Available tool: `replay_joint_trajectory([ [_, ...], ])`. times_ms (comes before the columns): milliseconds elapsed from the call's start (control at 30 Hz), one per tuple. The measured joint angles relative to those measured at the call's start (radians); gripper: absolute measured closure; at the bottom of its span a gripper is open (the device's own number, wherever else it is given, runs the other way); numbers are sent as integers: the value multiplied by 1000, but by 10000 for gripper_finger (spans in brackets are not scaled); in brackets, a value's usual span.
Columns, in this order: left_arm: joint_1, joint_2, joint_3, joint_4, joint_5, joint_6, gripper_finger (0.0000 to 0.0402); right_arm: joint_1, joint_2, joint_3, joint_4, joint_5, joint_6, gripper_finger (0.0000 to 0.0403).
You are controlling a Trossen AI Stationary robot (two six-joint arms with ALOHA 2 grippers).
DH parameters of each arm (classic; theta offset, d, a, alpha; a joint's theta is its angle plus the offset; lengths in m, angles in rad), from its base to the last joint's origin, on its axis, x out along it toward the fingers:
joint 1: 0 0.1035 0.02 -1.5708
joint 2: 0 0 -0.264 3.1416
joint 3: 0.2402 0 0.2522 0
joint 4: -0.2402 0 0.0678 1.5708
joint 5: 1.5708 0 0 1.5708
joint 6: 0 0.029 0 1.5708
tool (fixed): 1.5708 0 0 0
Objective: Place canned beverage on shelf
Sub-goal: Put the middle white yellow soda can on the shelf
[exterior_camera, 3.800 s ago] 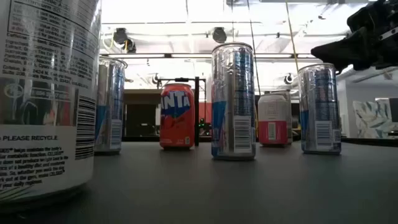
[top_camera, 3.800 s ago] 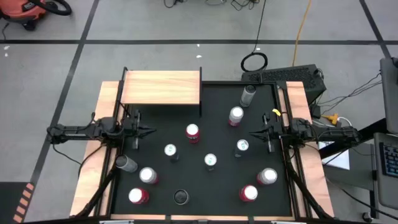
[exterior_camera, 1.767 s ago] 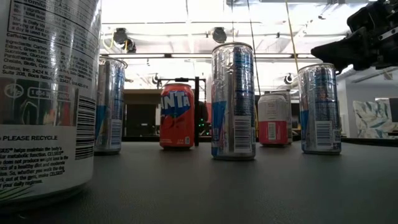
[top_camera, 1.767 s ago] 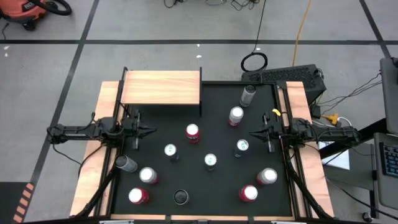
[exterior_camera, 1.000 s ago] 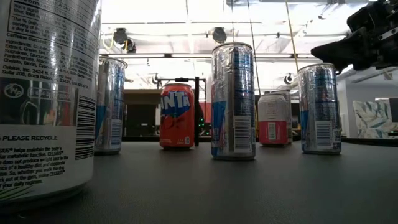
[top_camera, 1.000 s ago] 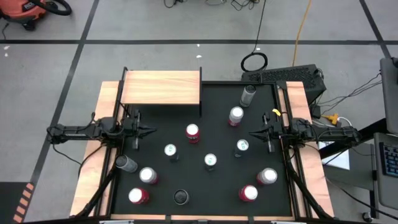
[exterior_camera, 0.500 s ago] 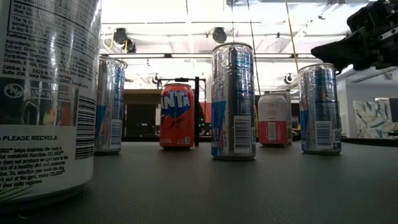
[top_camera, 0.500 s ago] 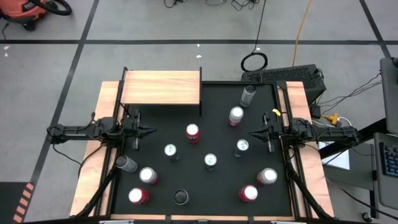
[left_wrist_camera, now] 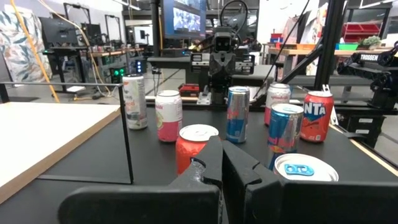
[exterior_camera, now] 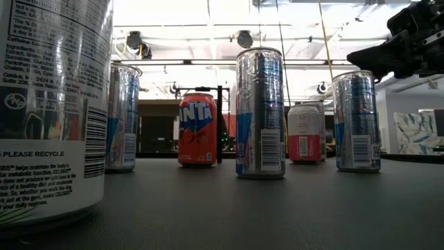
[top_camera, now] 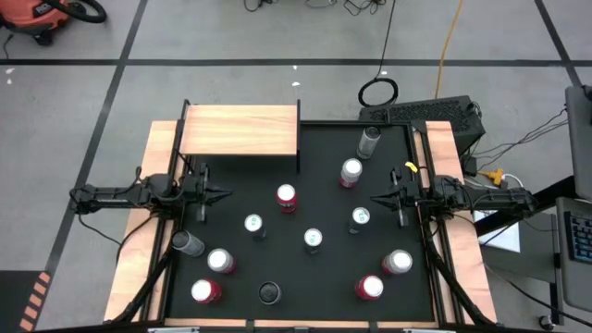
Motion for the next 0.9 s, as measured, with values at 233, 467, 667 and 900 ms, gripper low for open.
replay_joint_trajectory([
  [233,0,18,70,-48,0,-51,402,0,0,0,0,0,0,403],
  [467,0,106,248,-184,-26,-51,402,0,0,0,0,0,0,403],
  [667,0,241,483,-287,-30,-42,402,0,0,0,0,0,0,403],
  [900,0,435,779,-427,-30,-45,402,0,0,0,0,0,0,403],
])
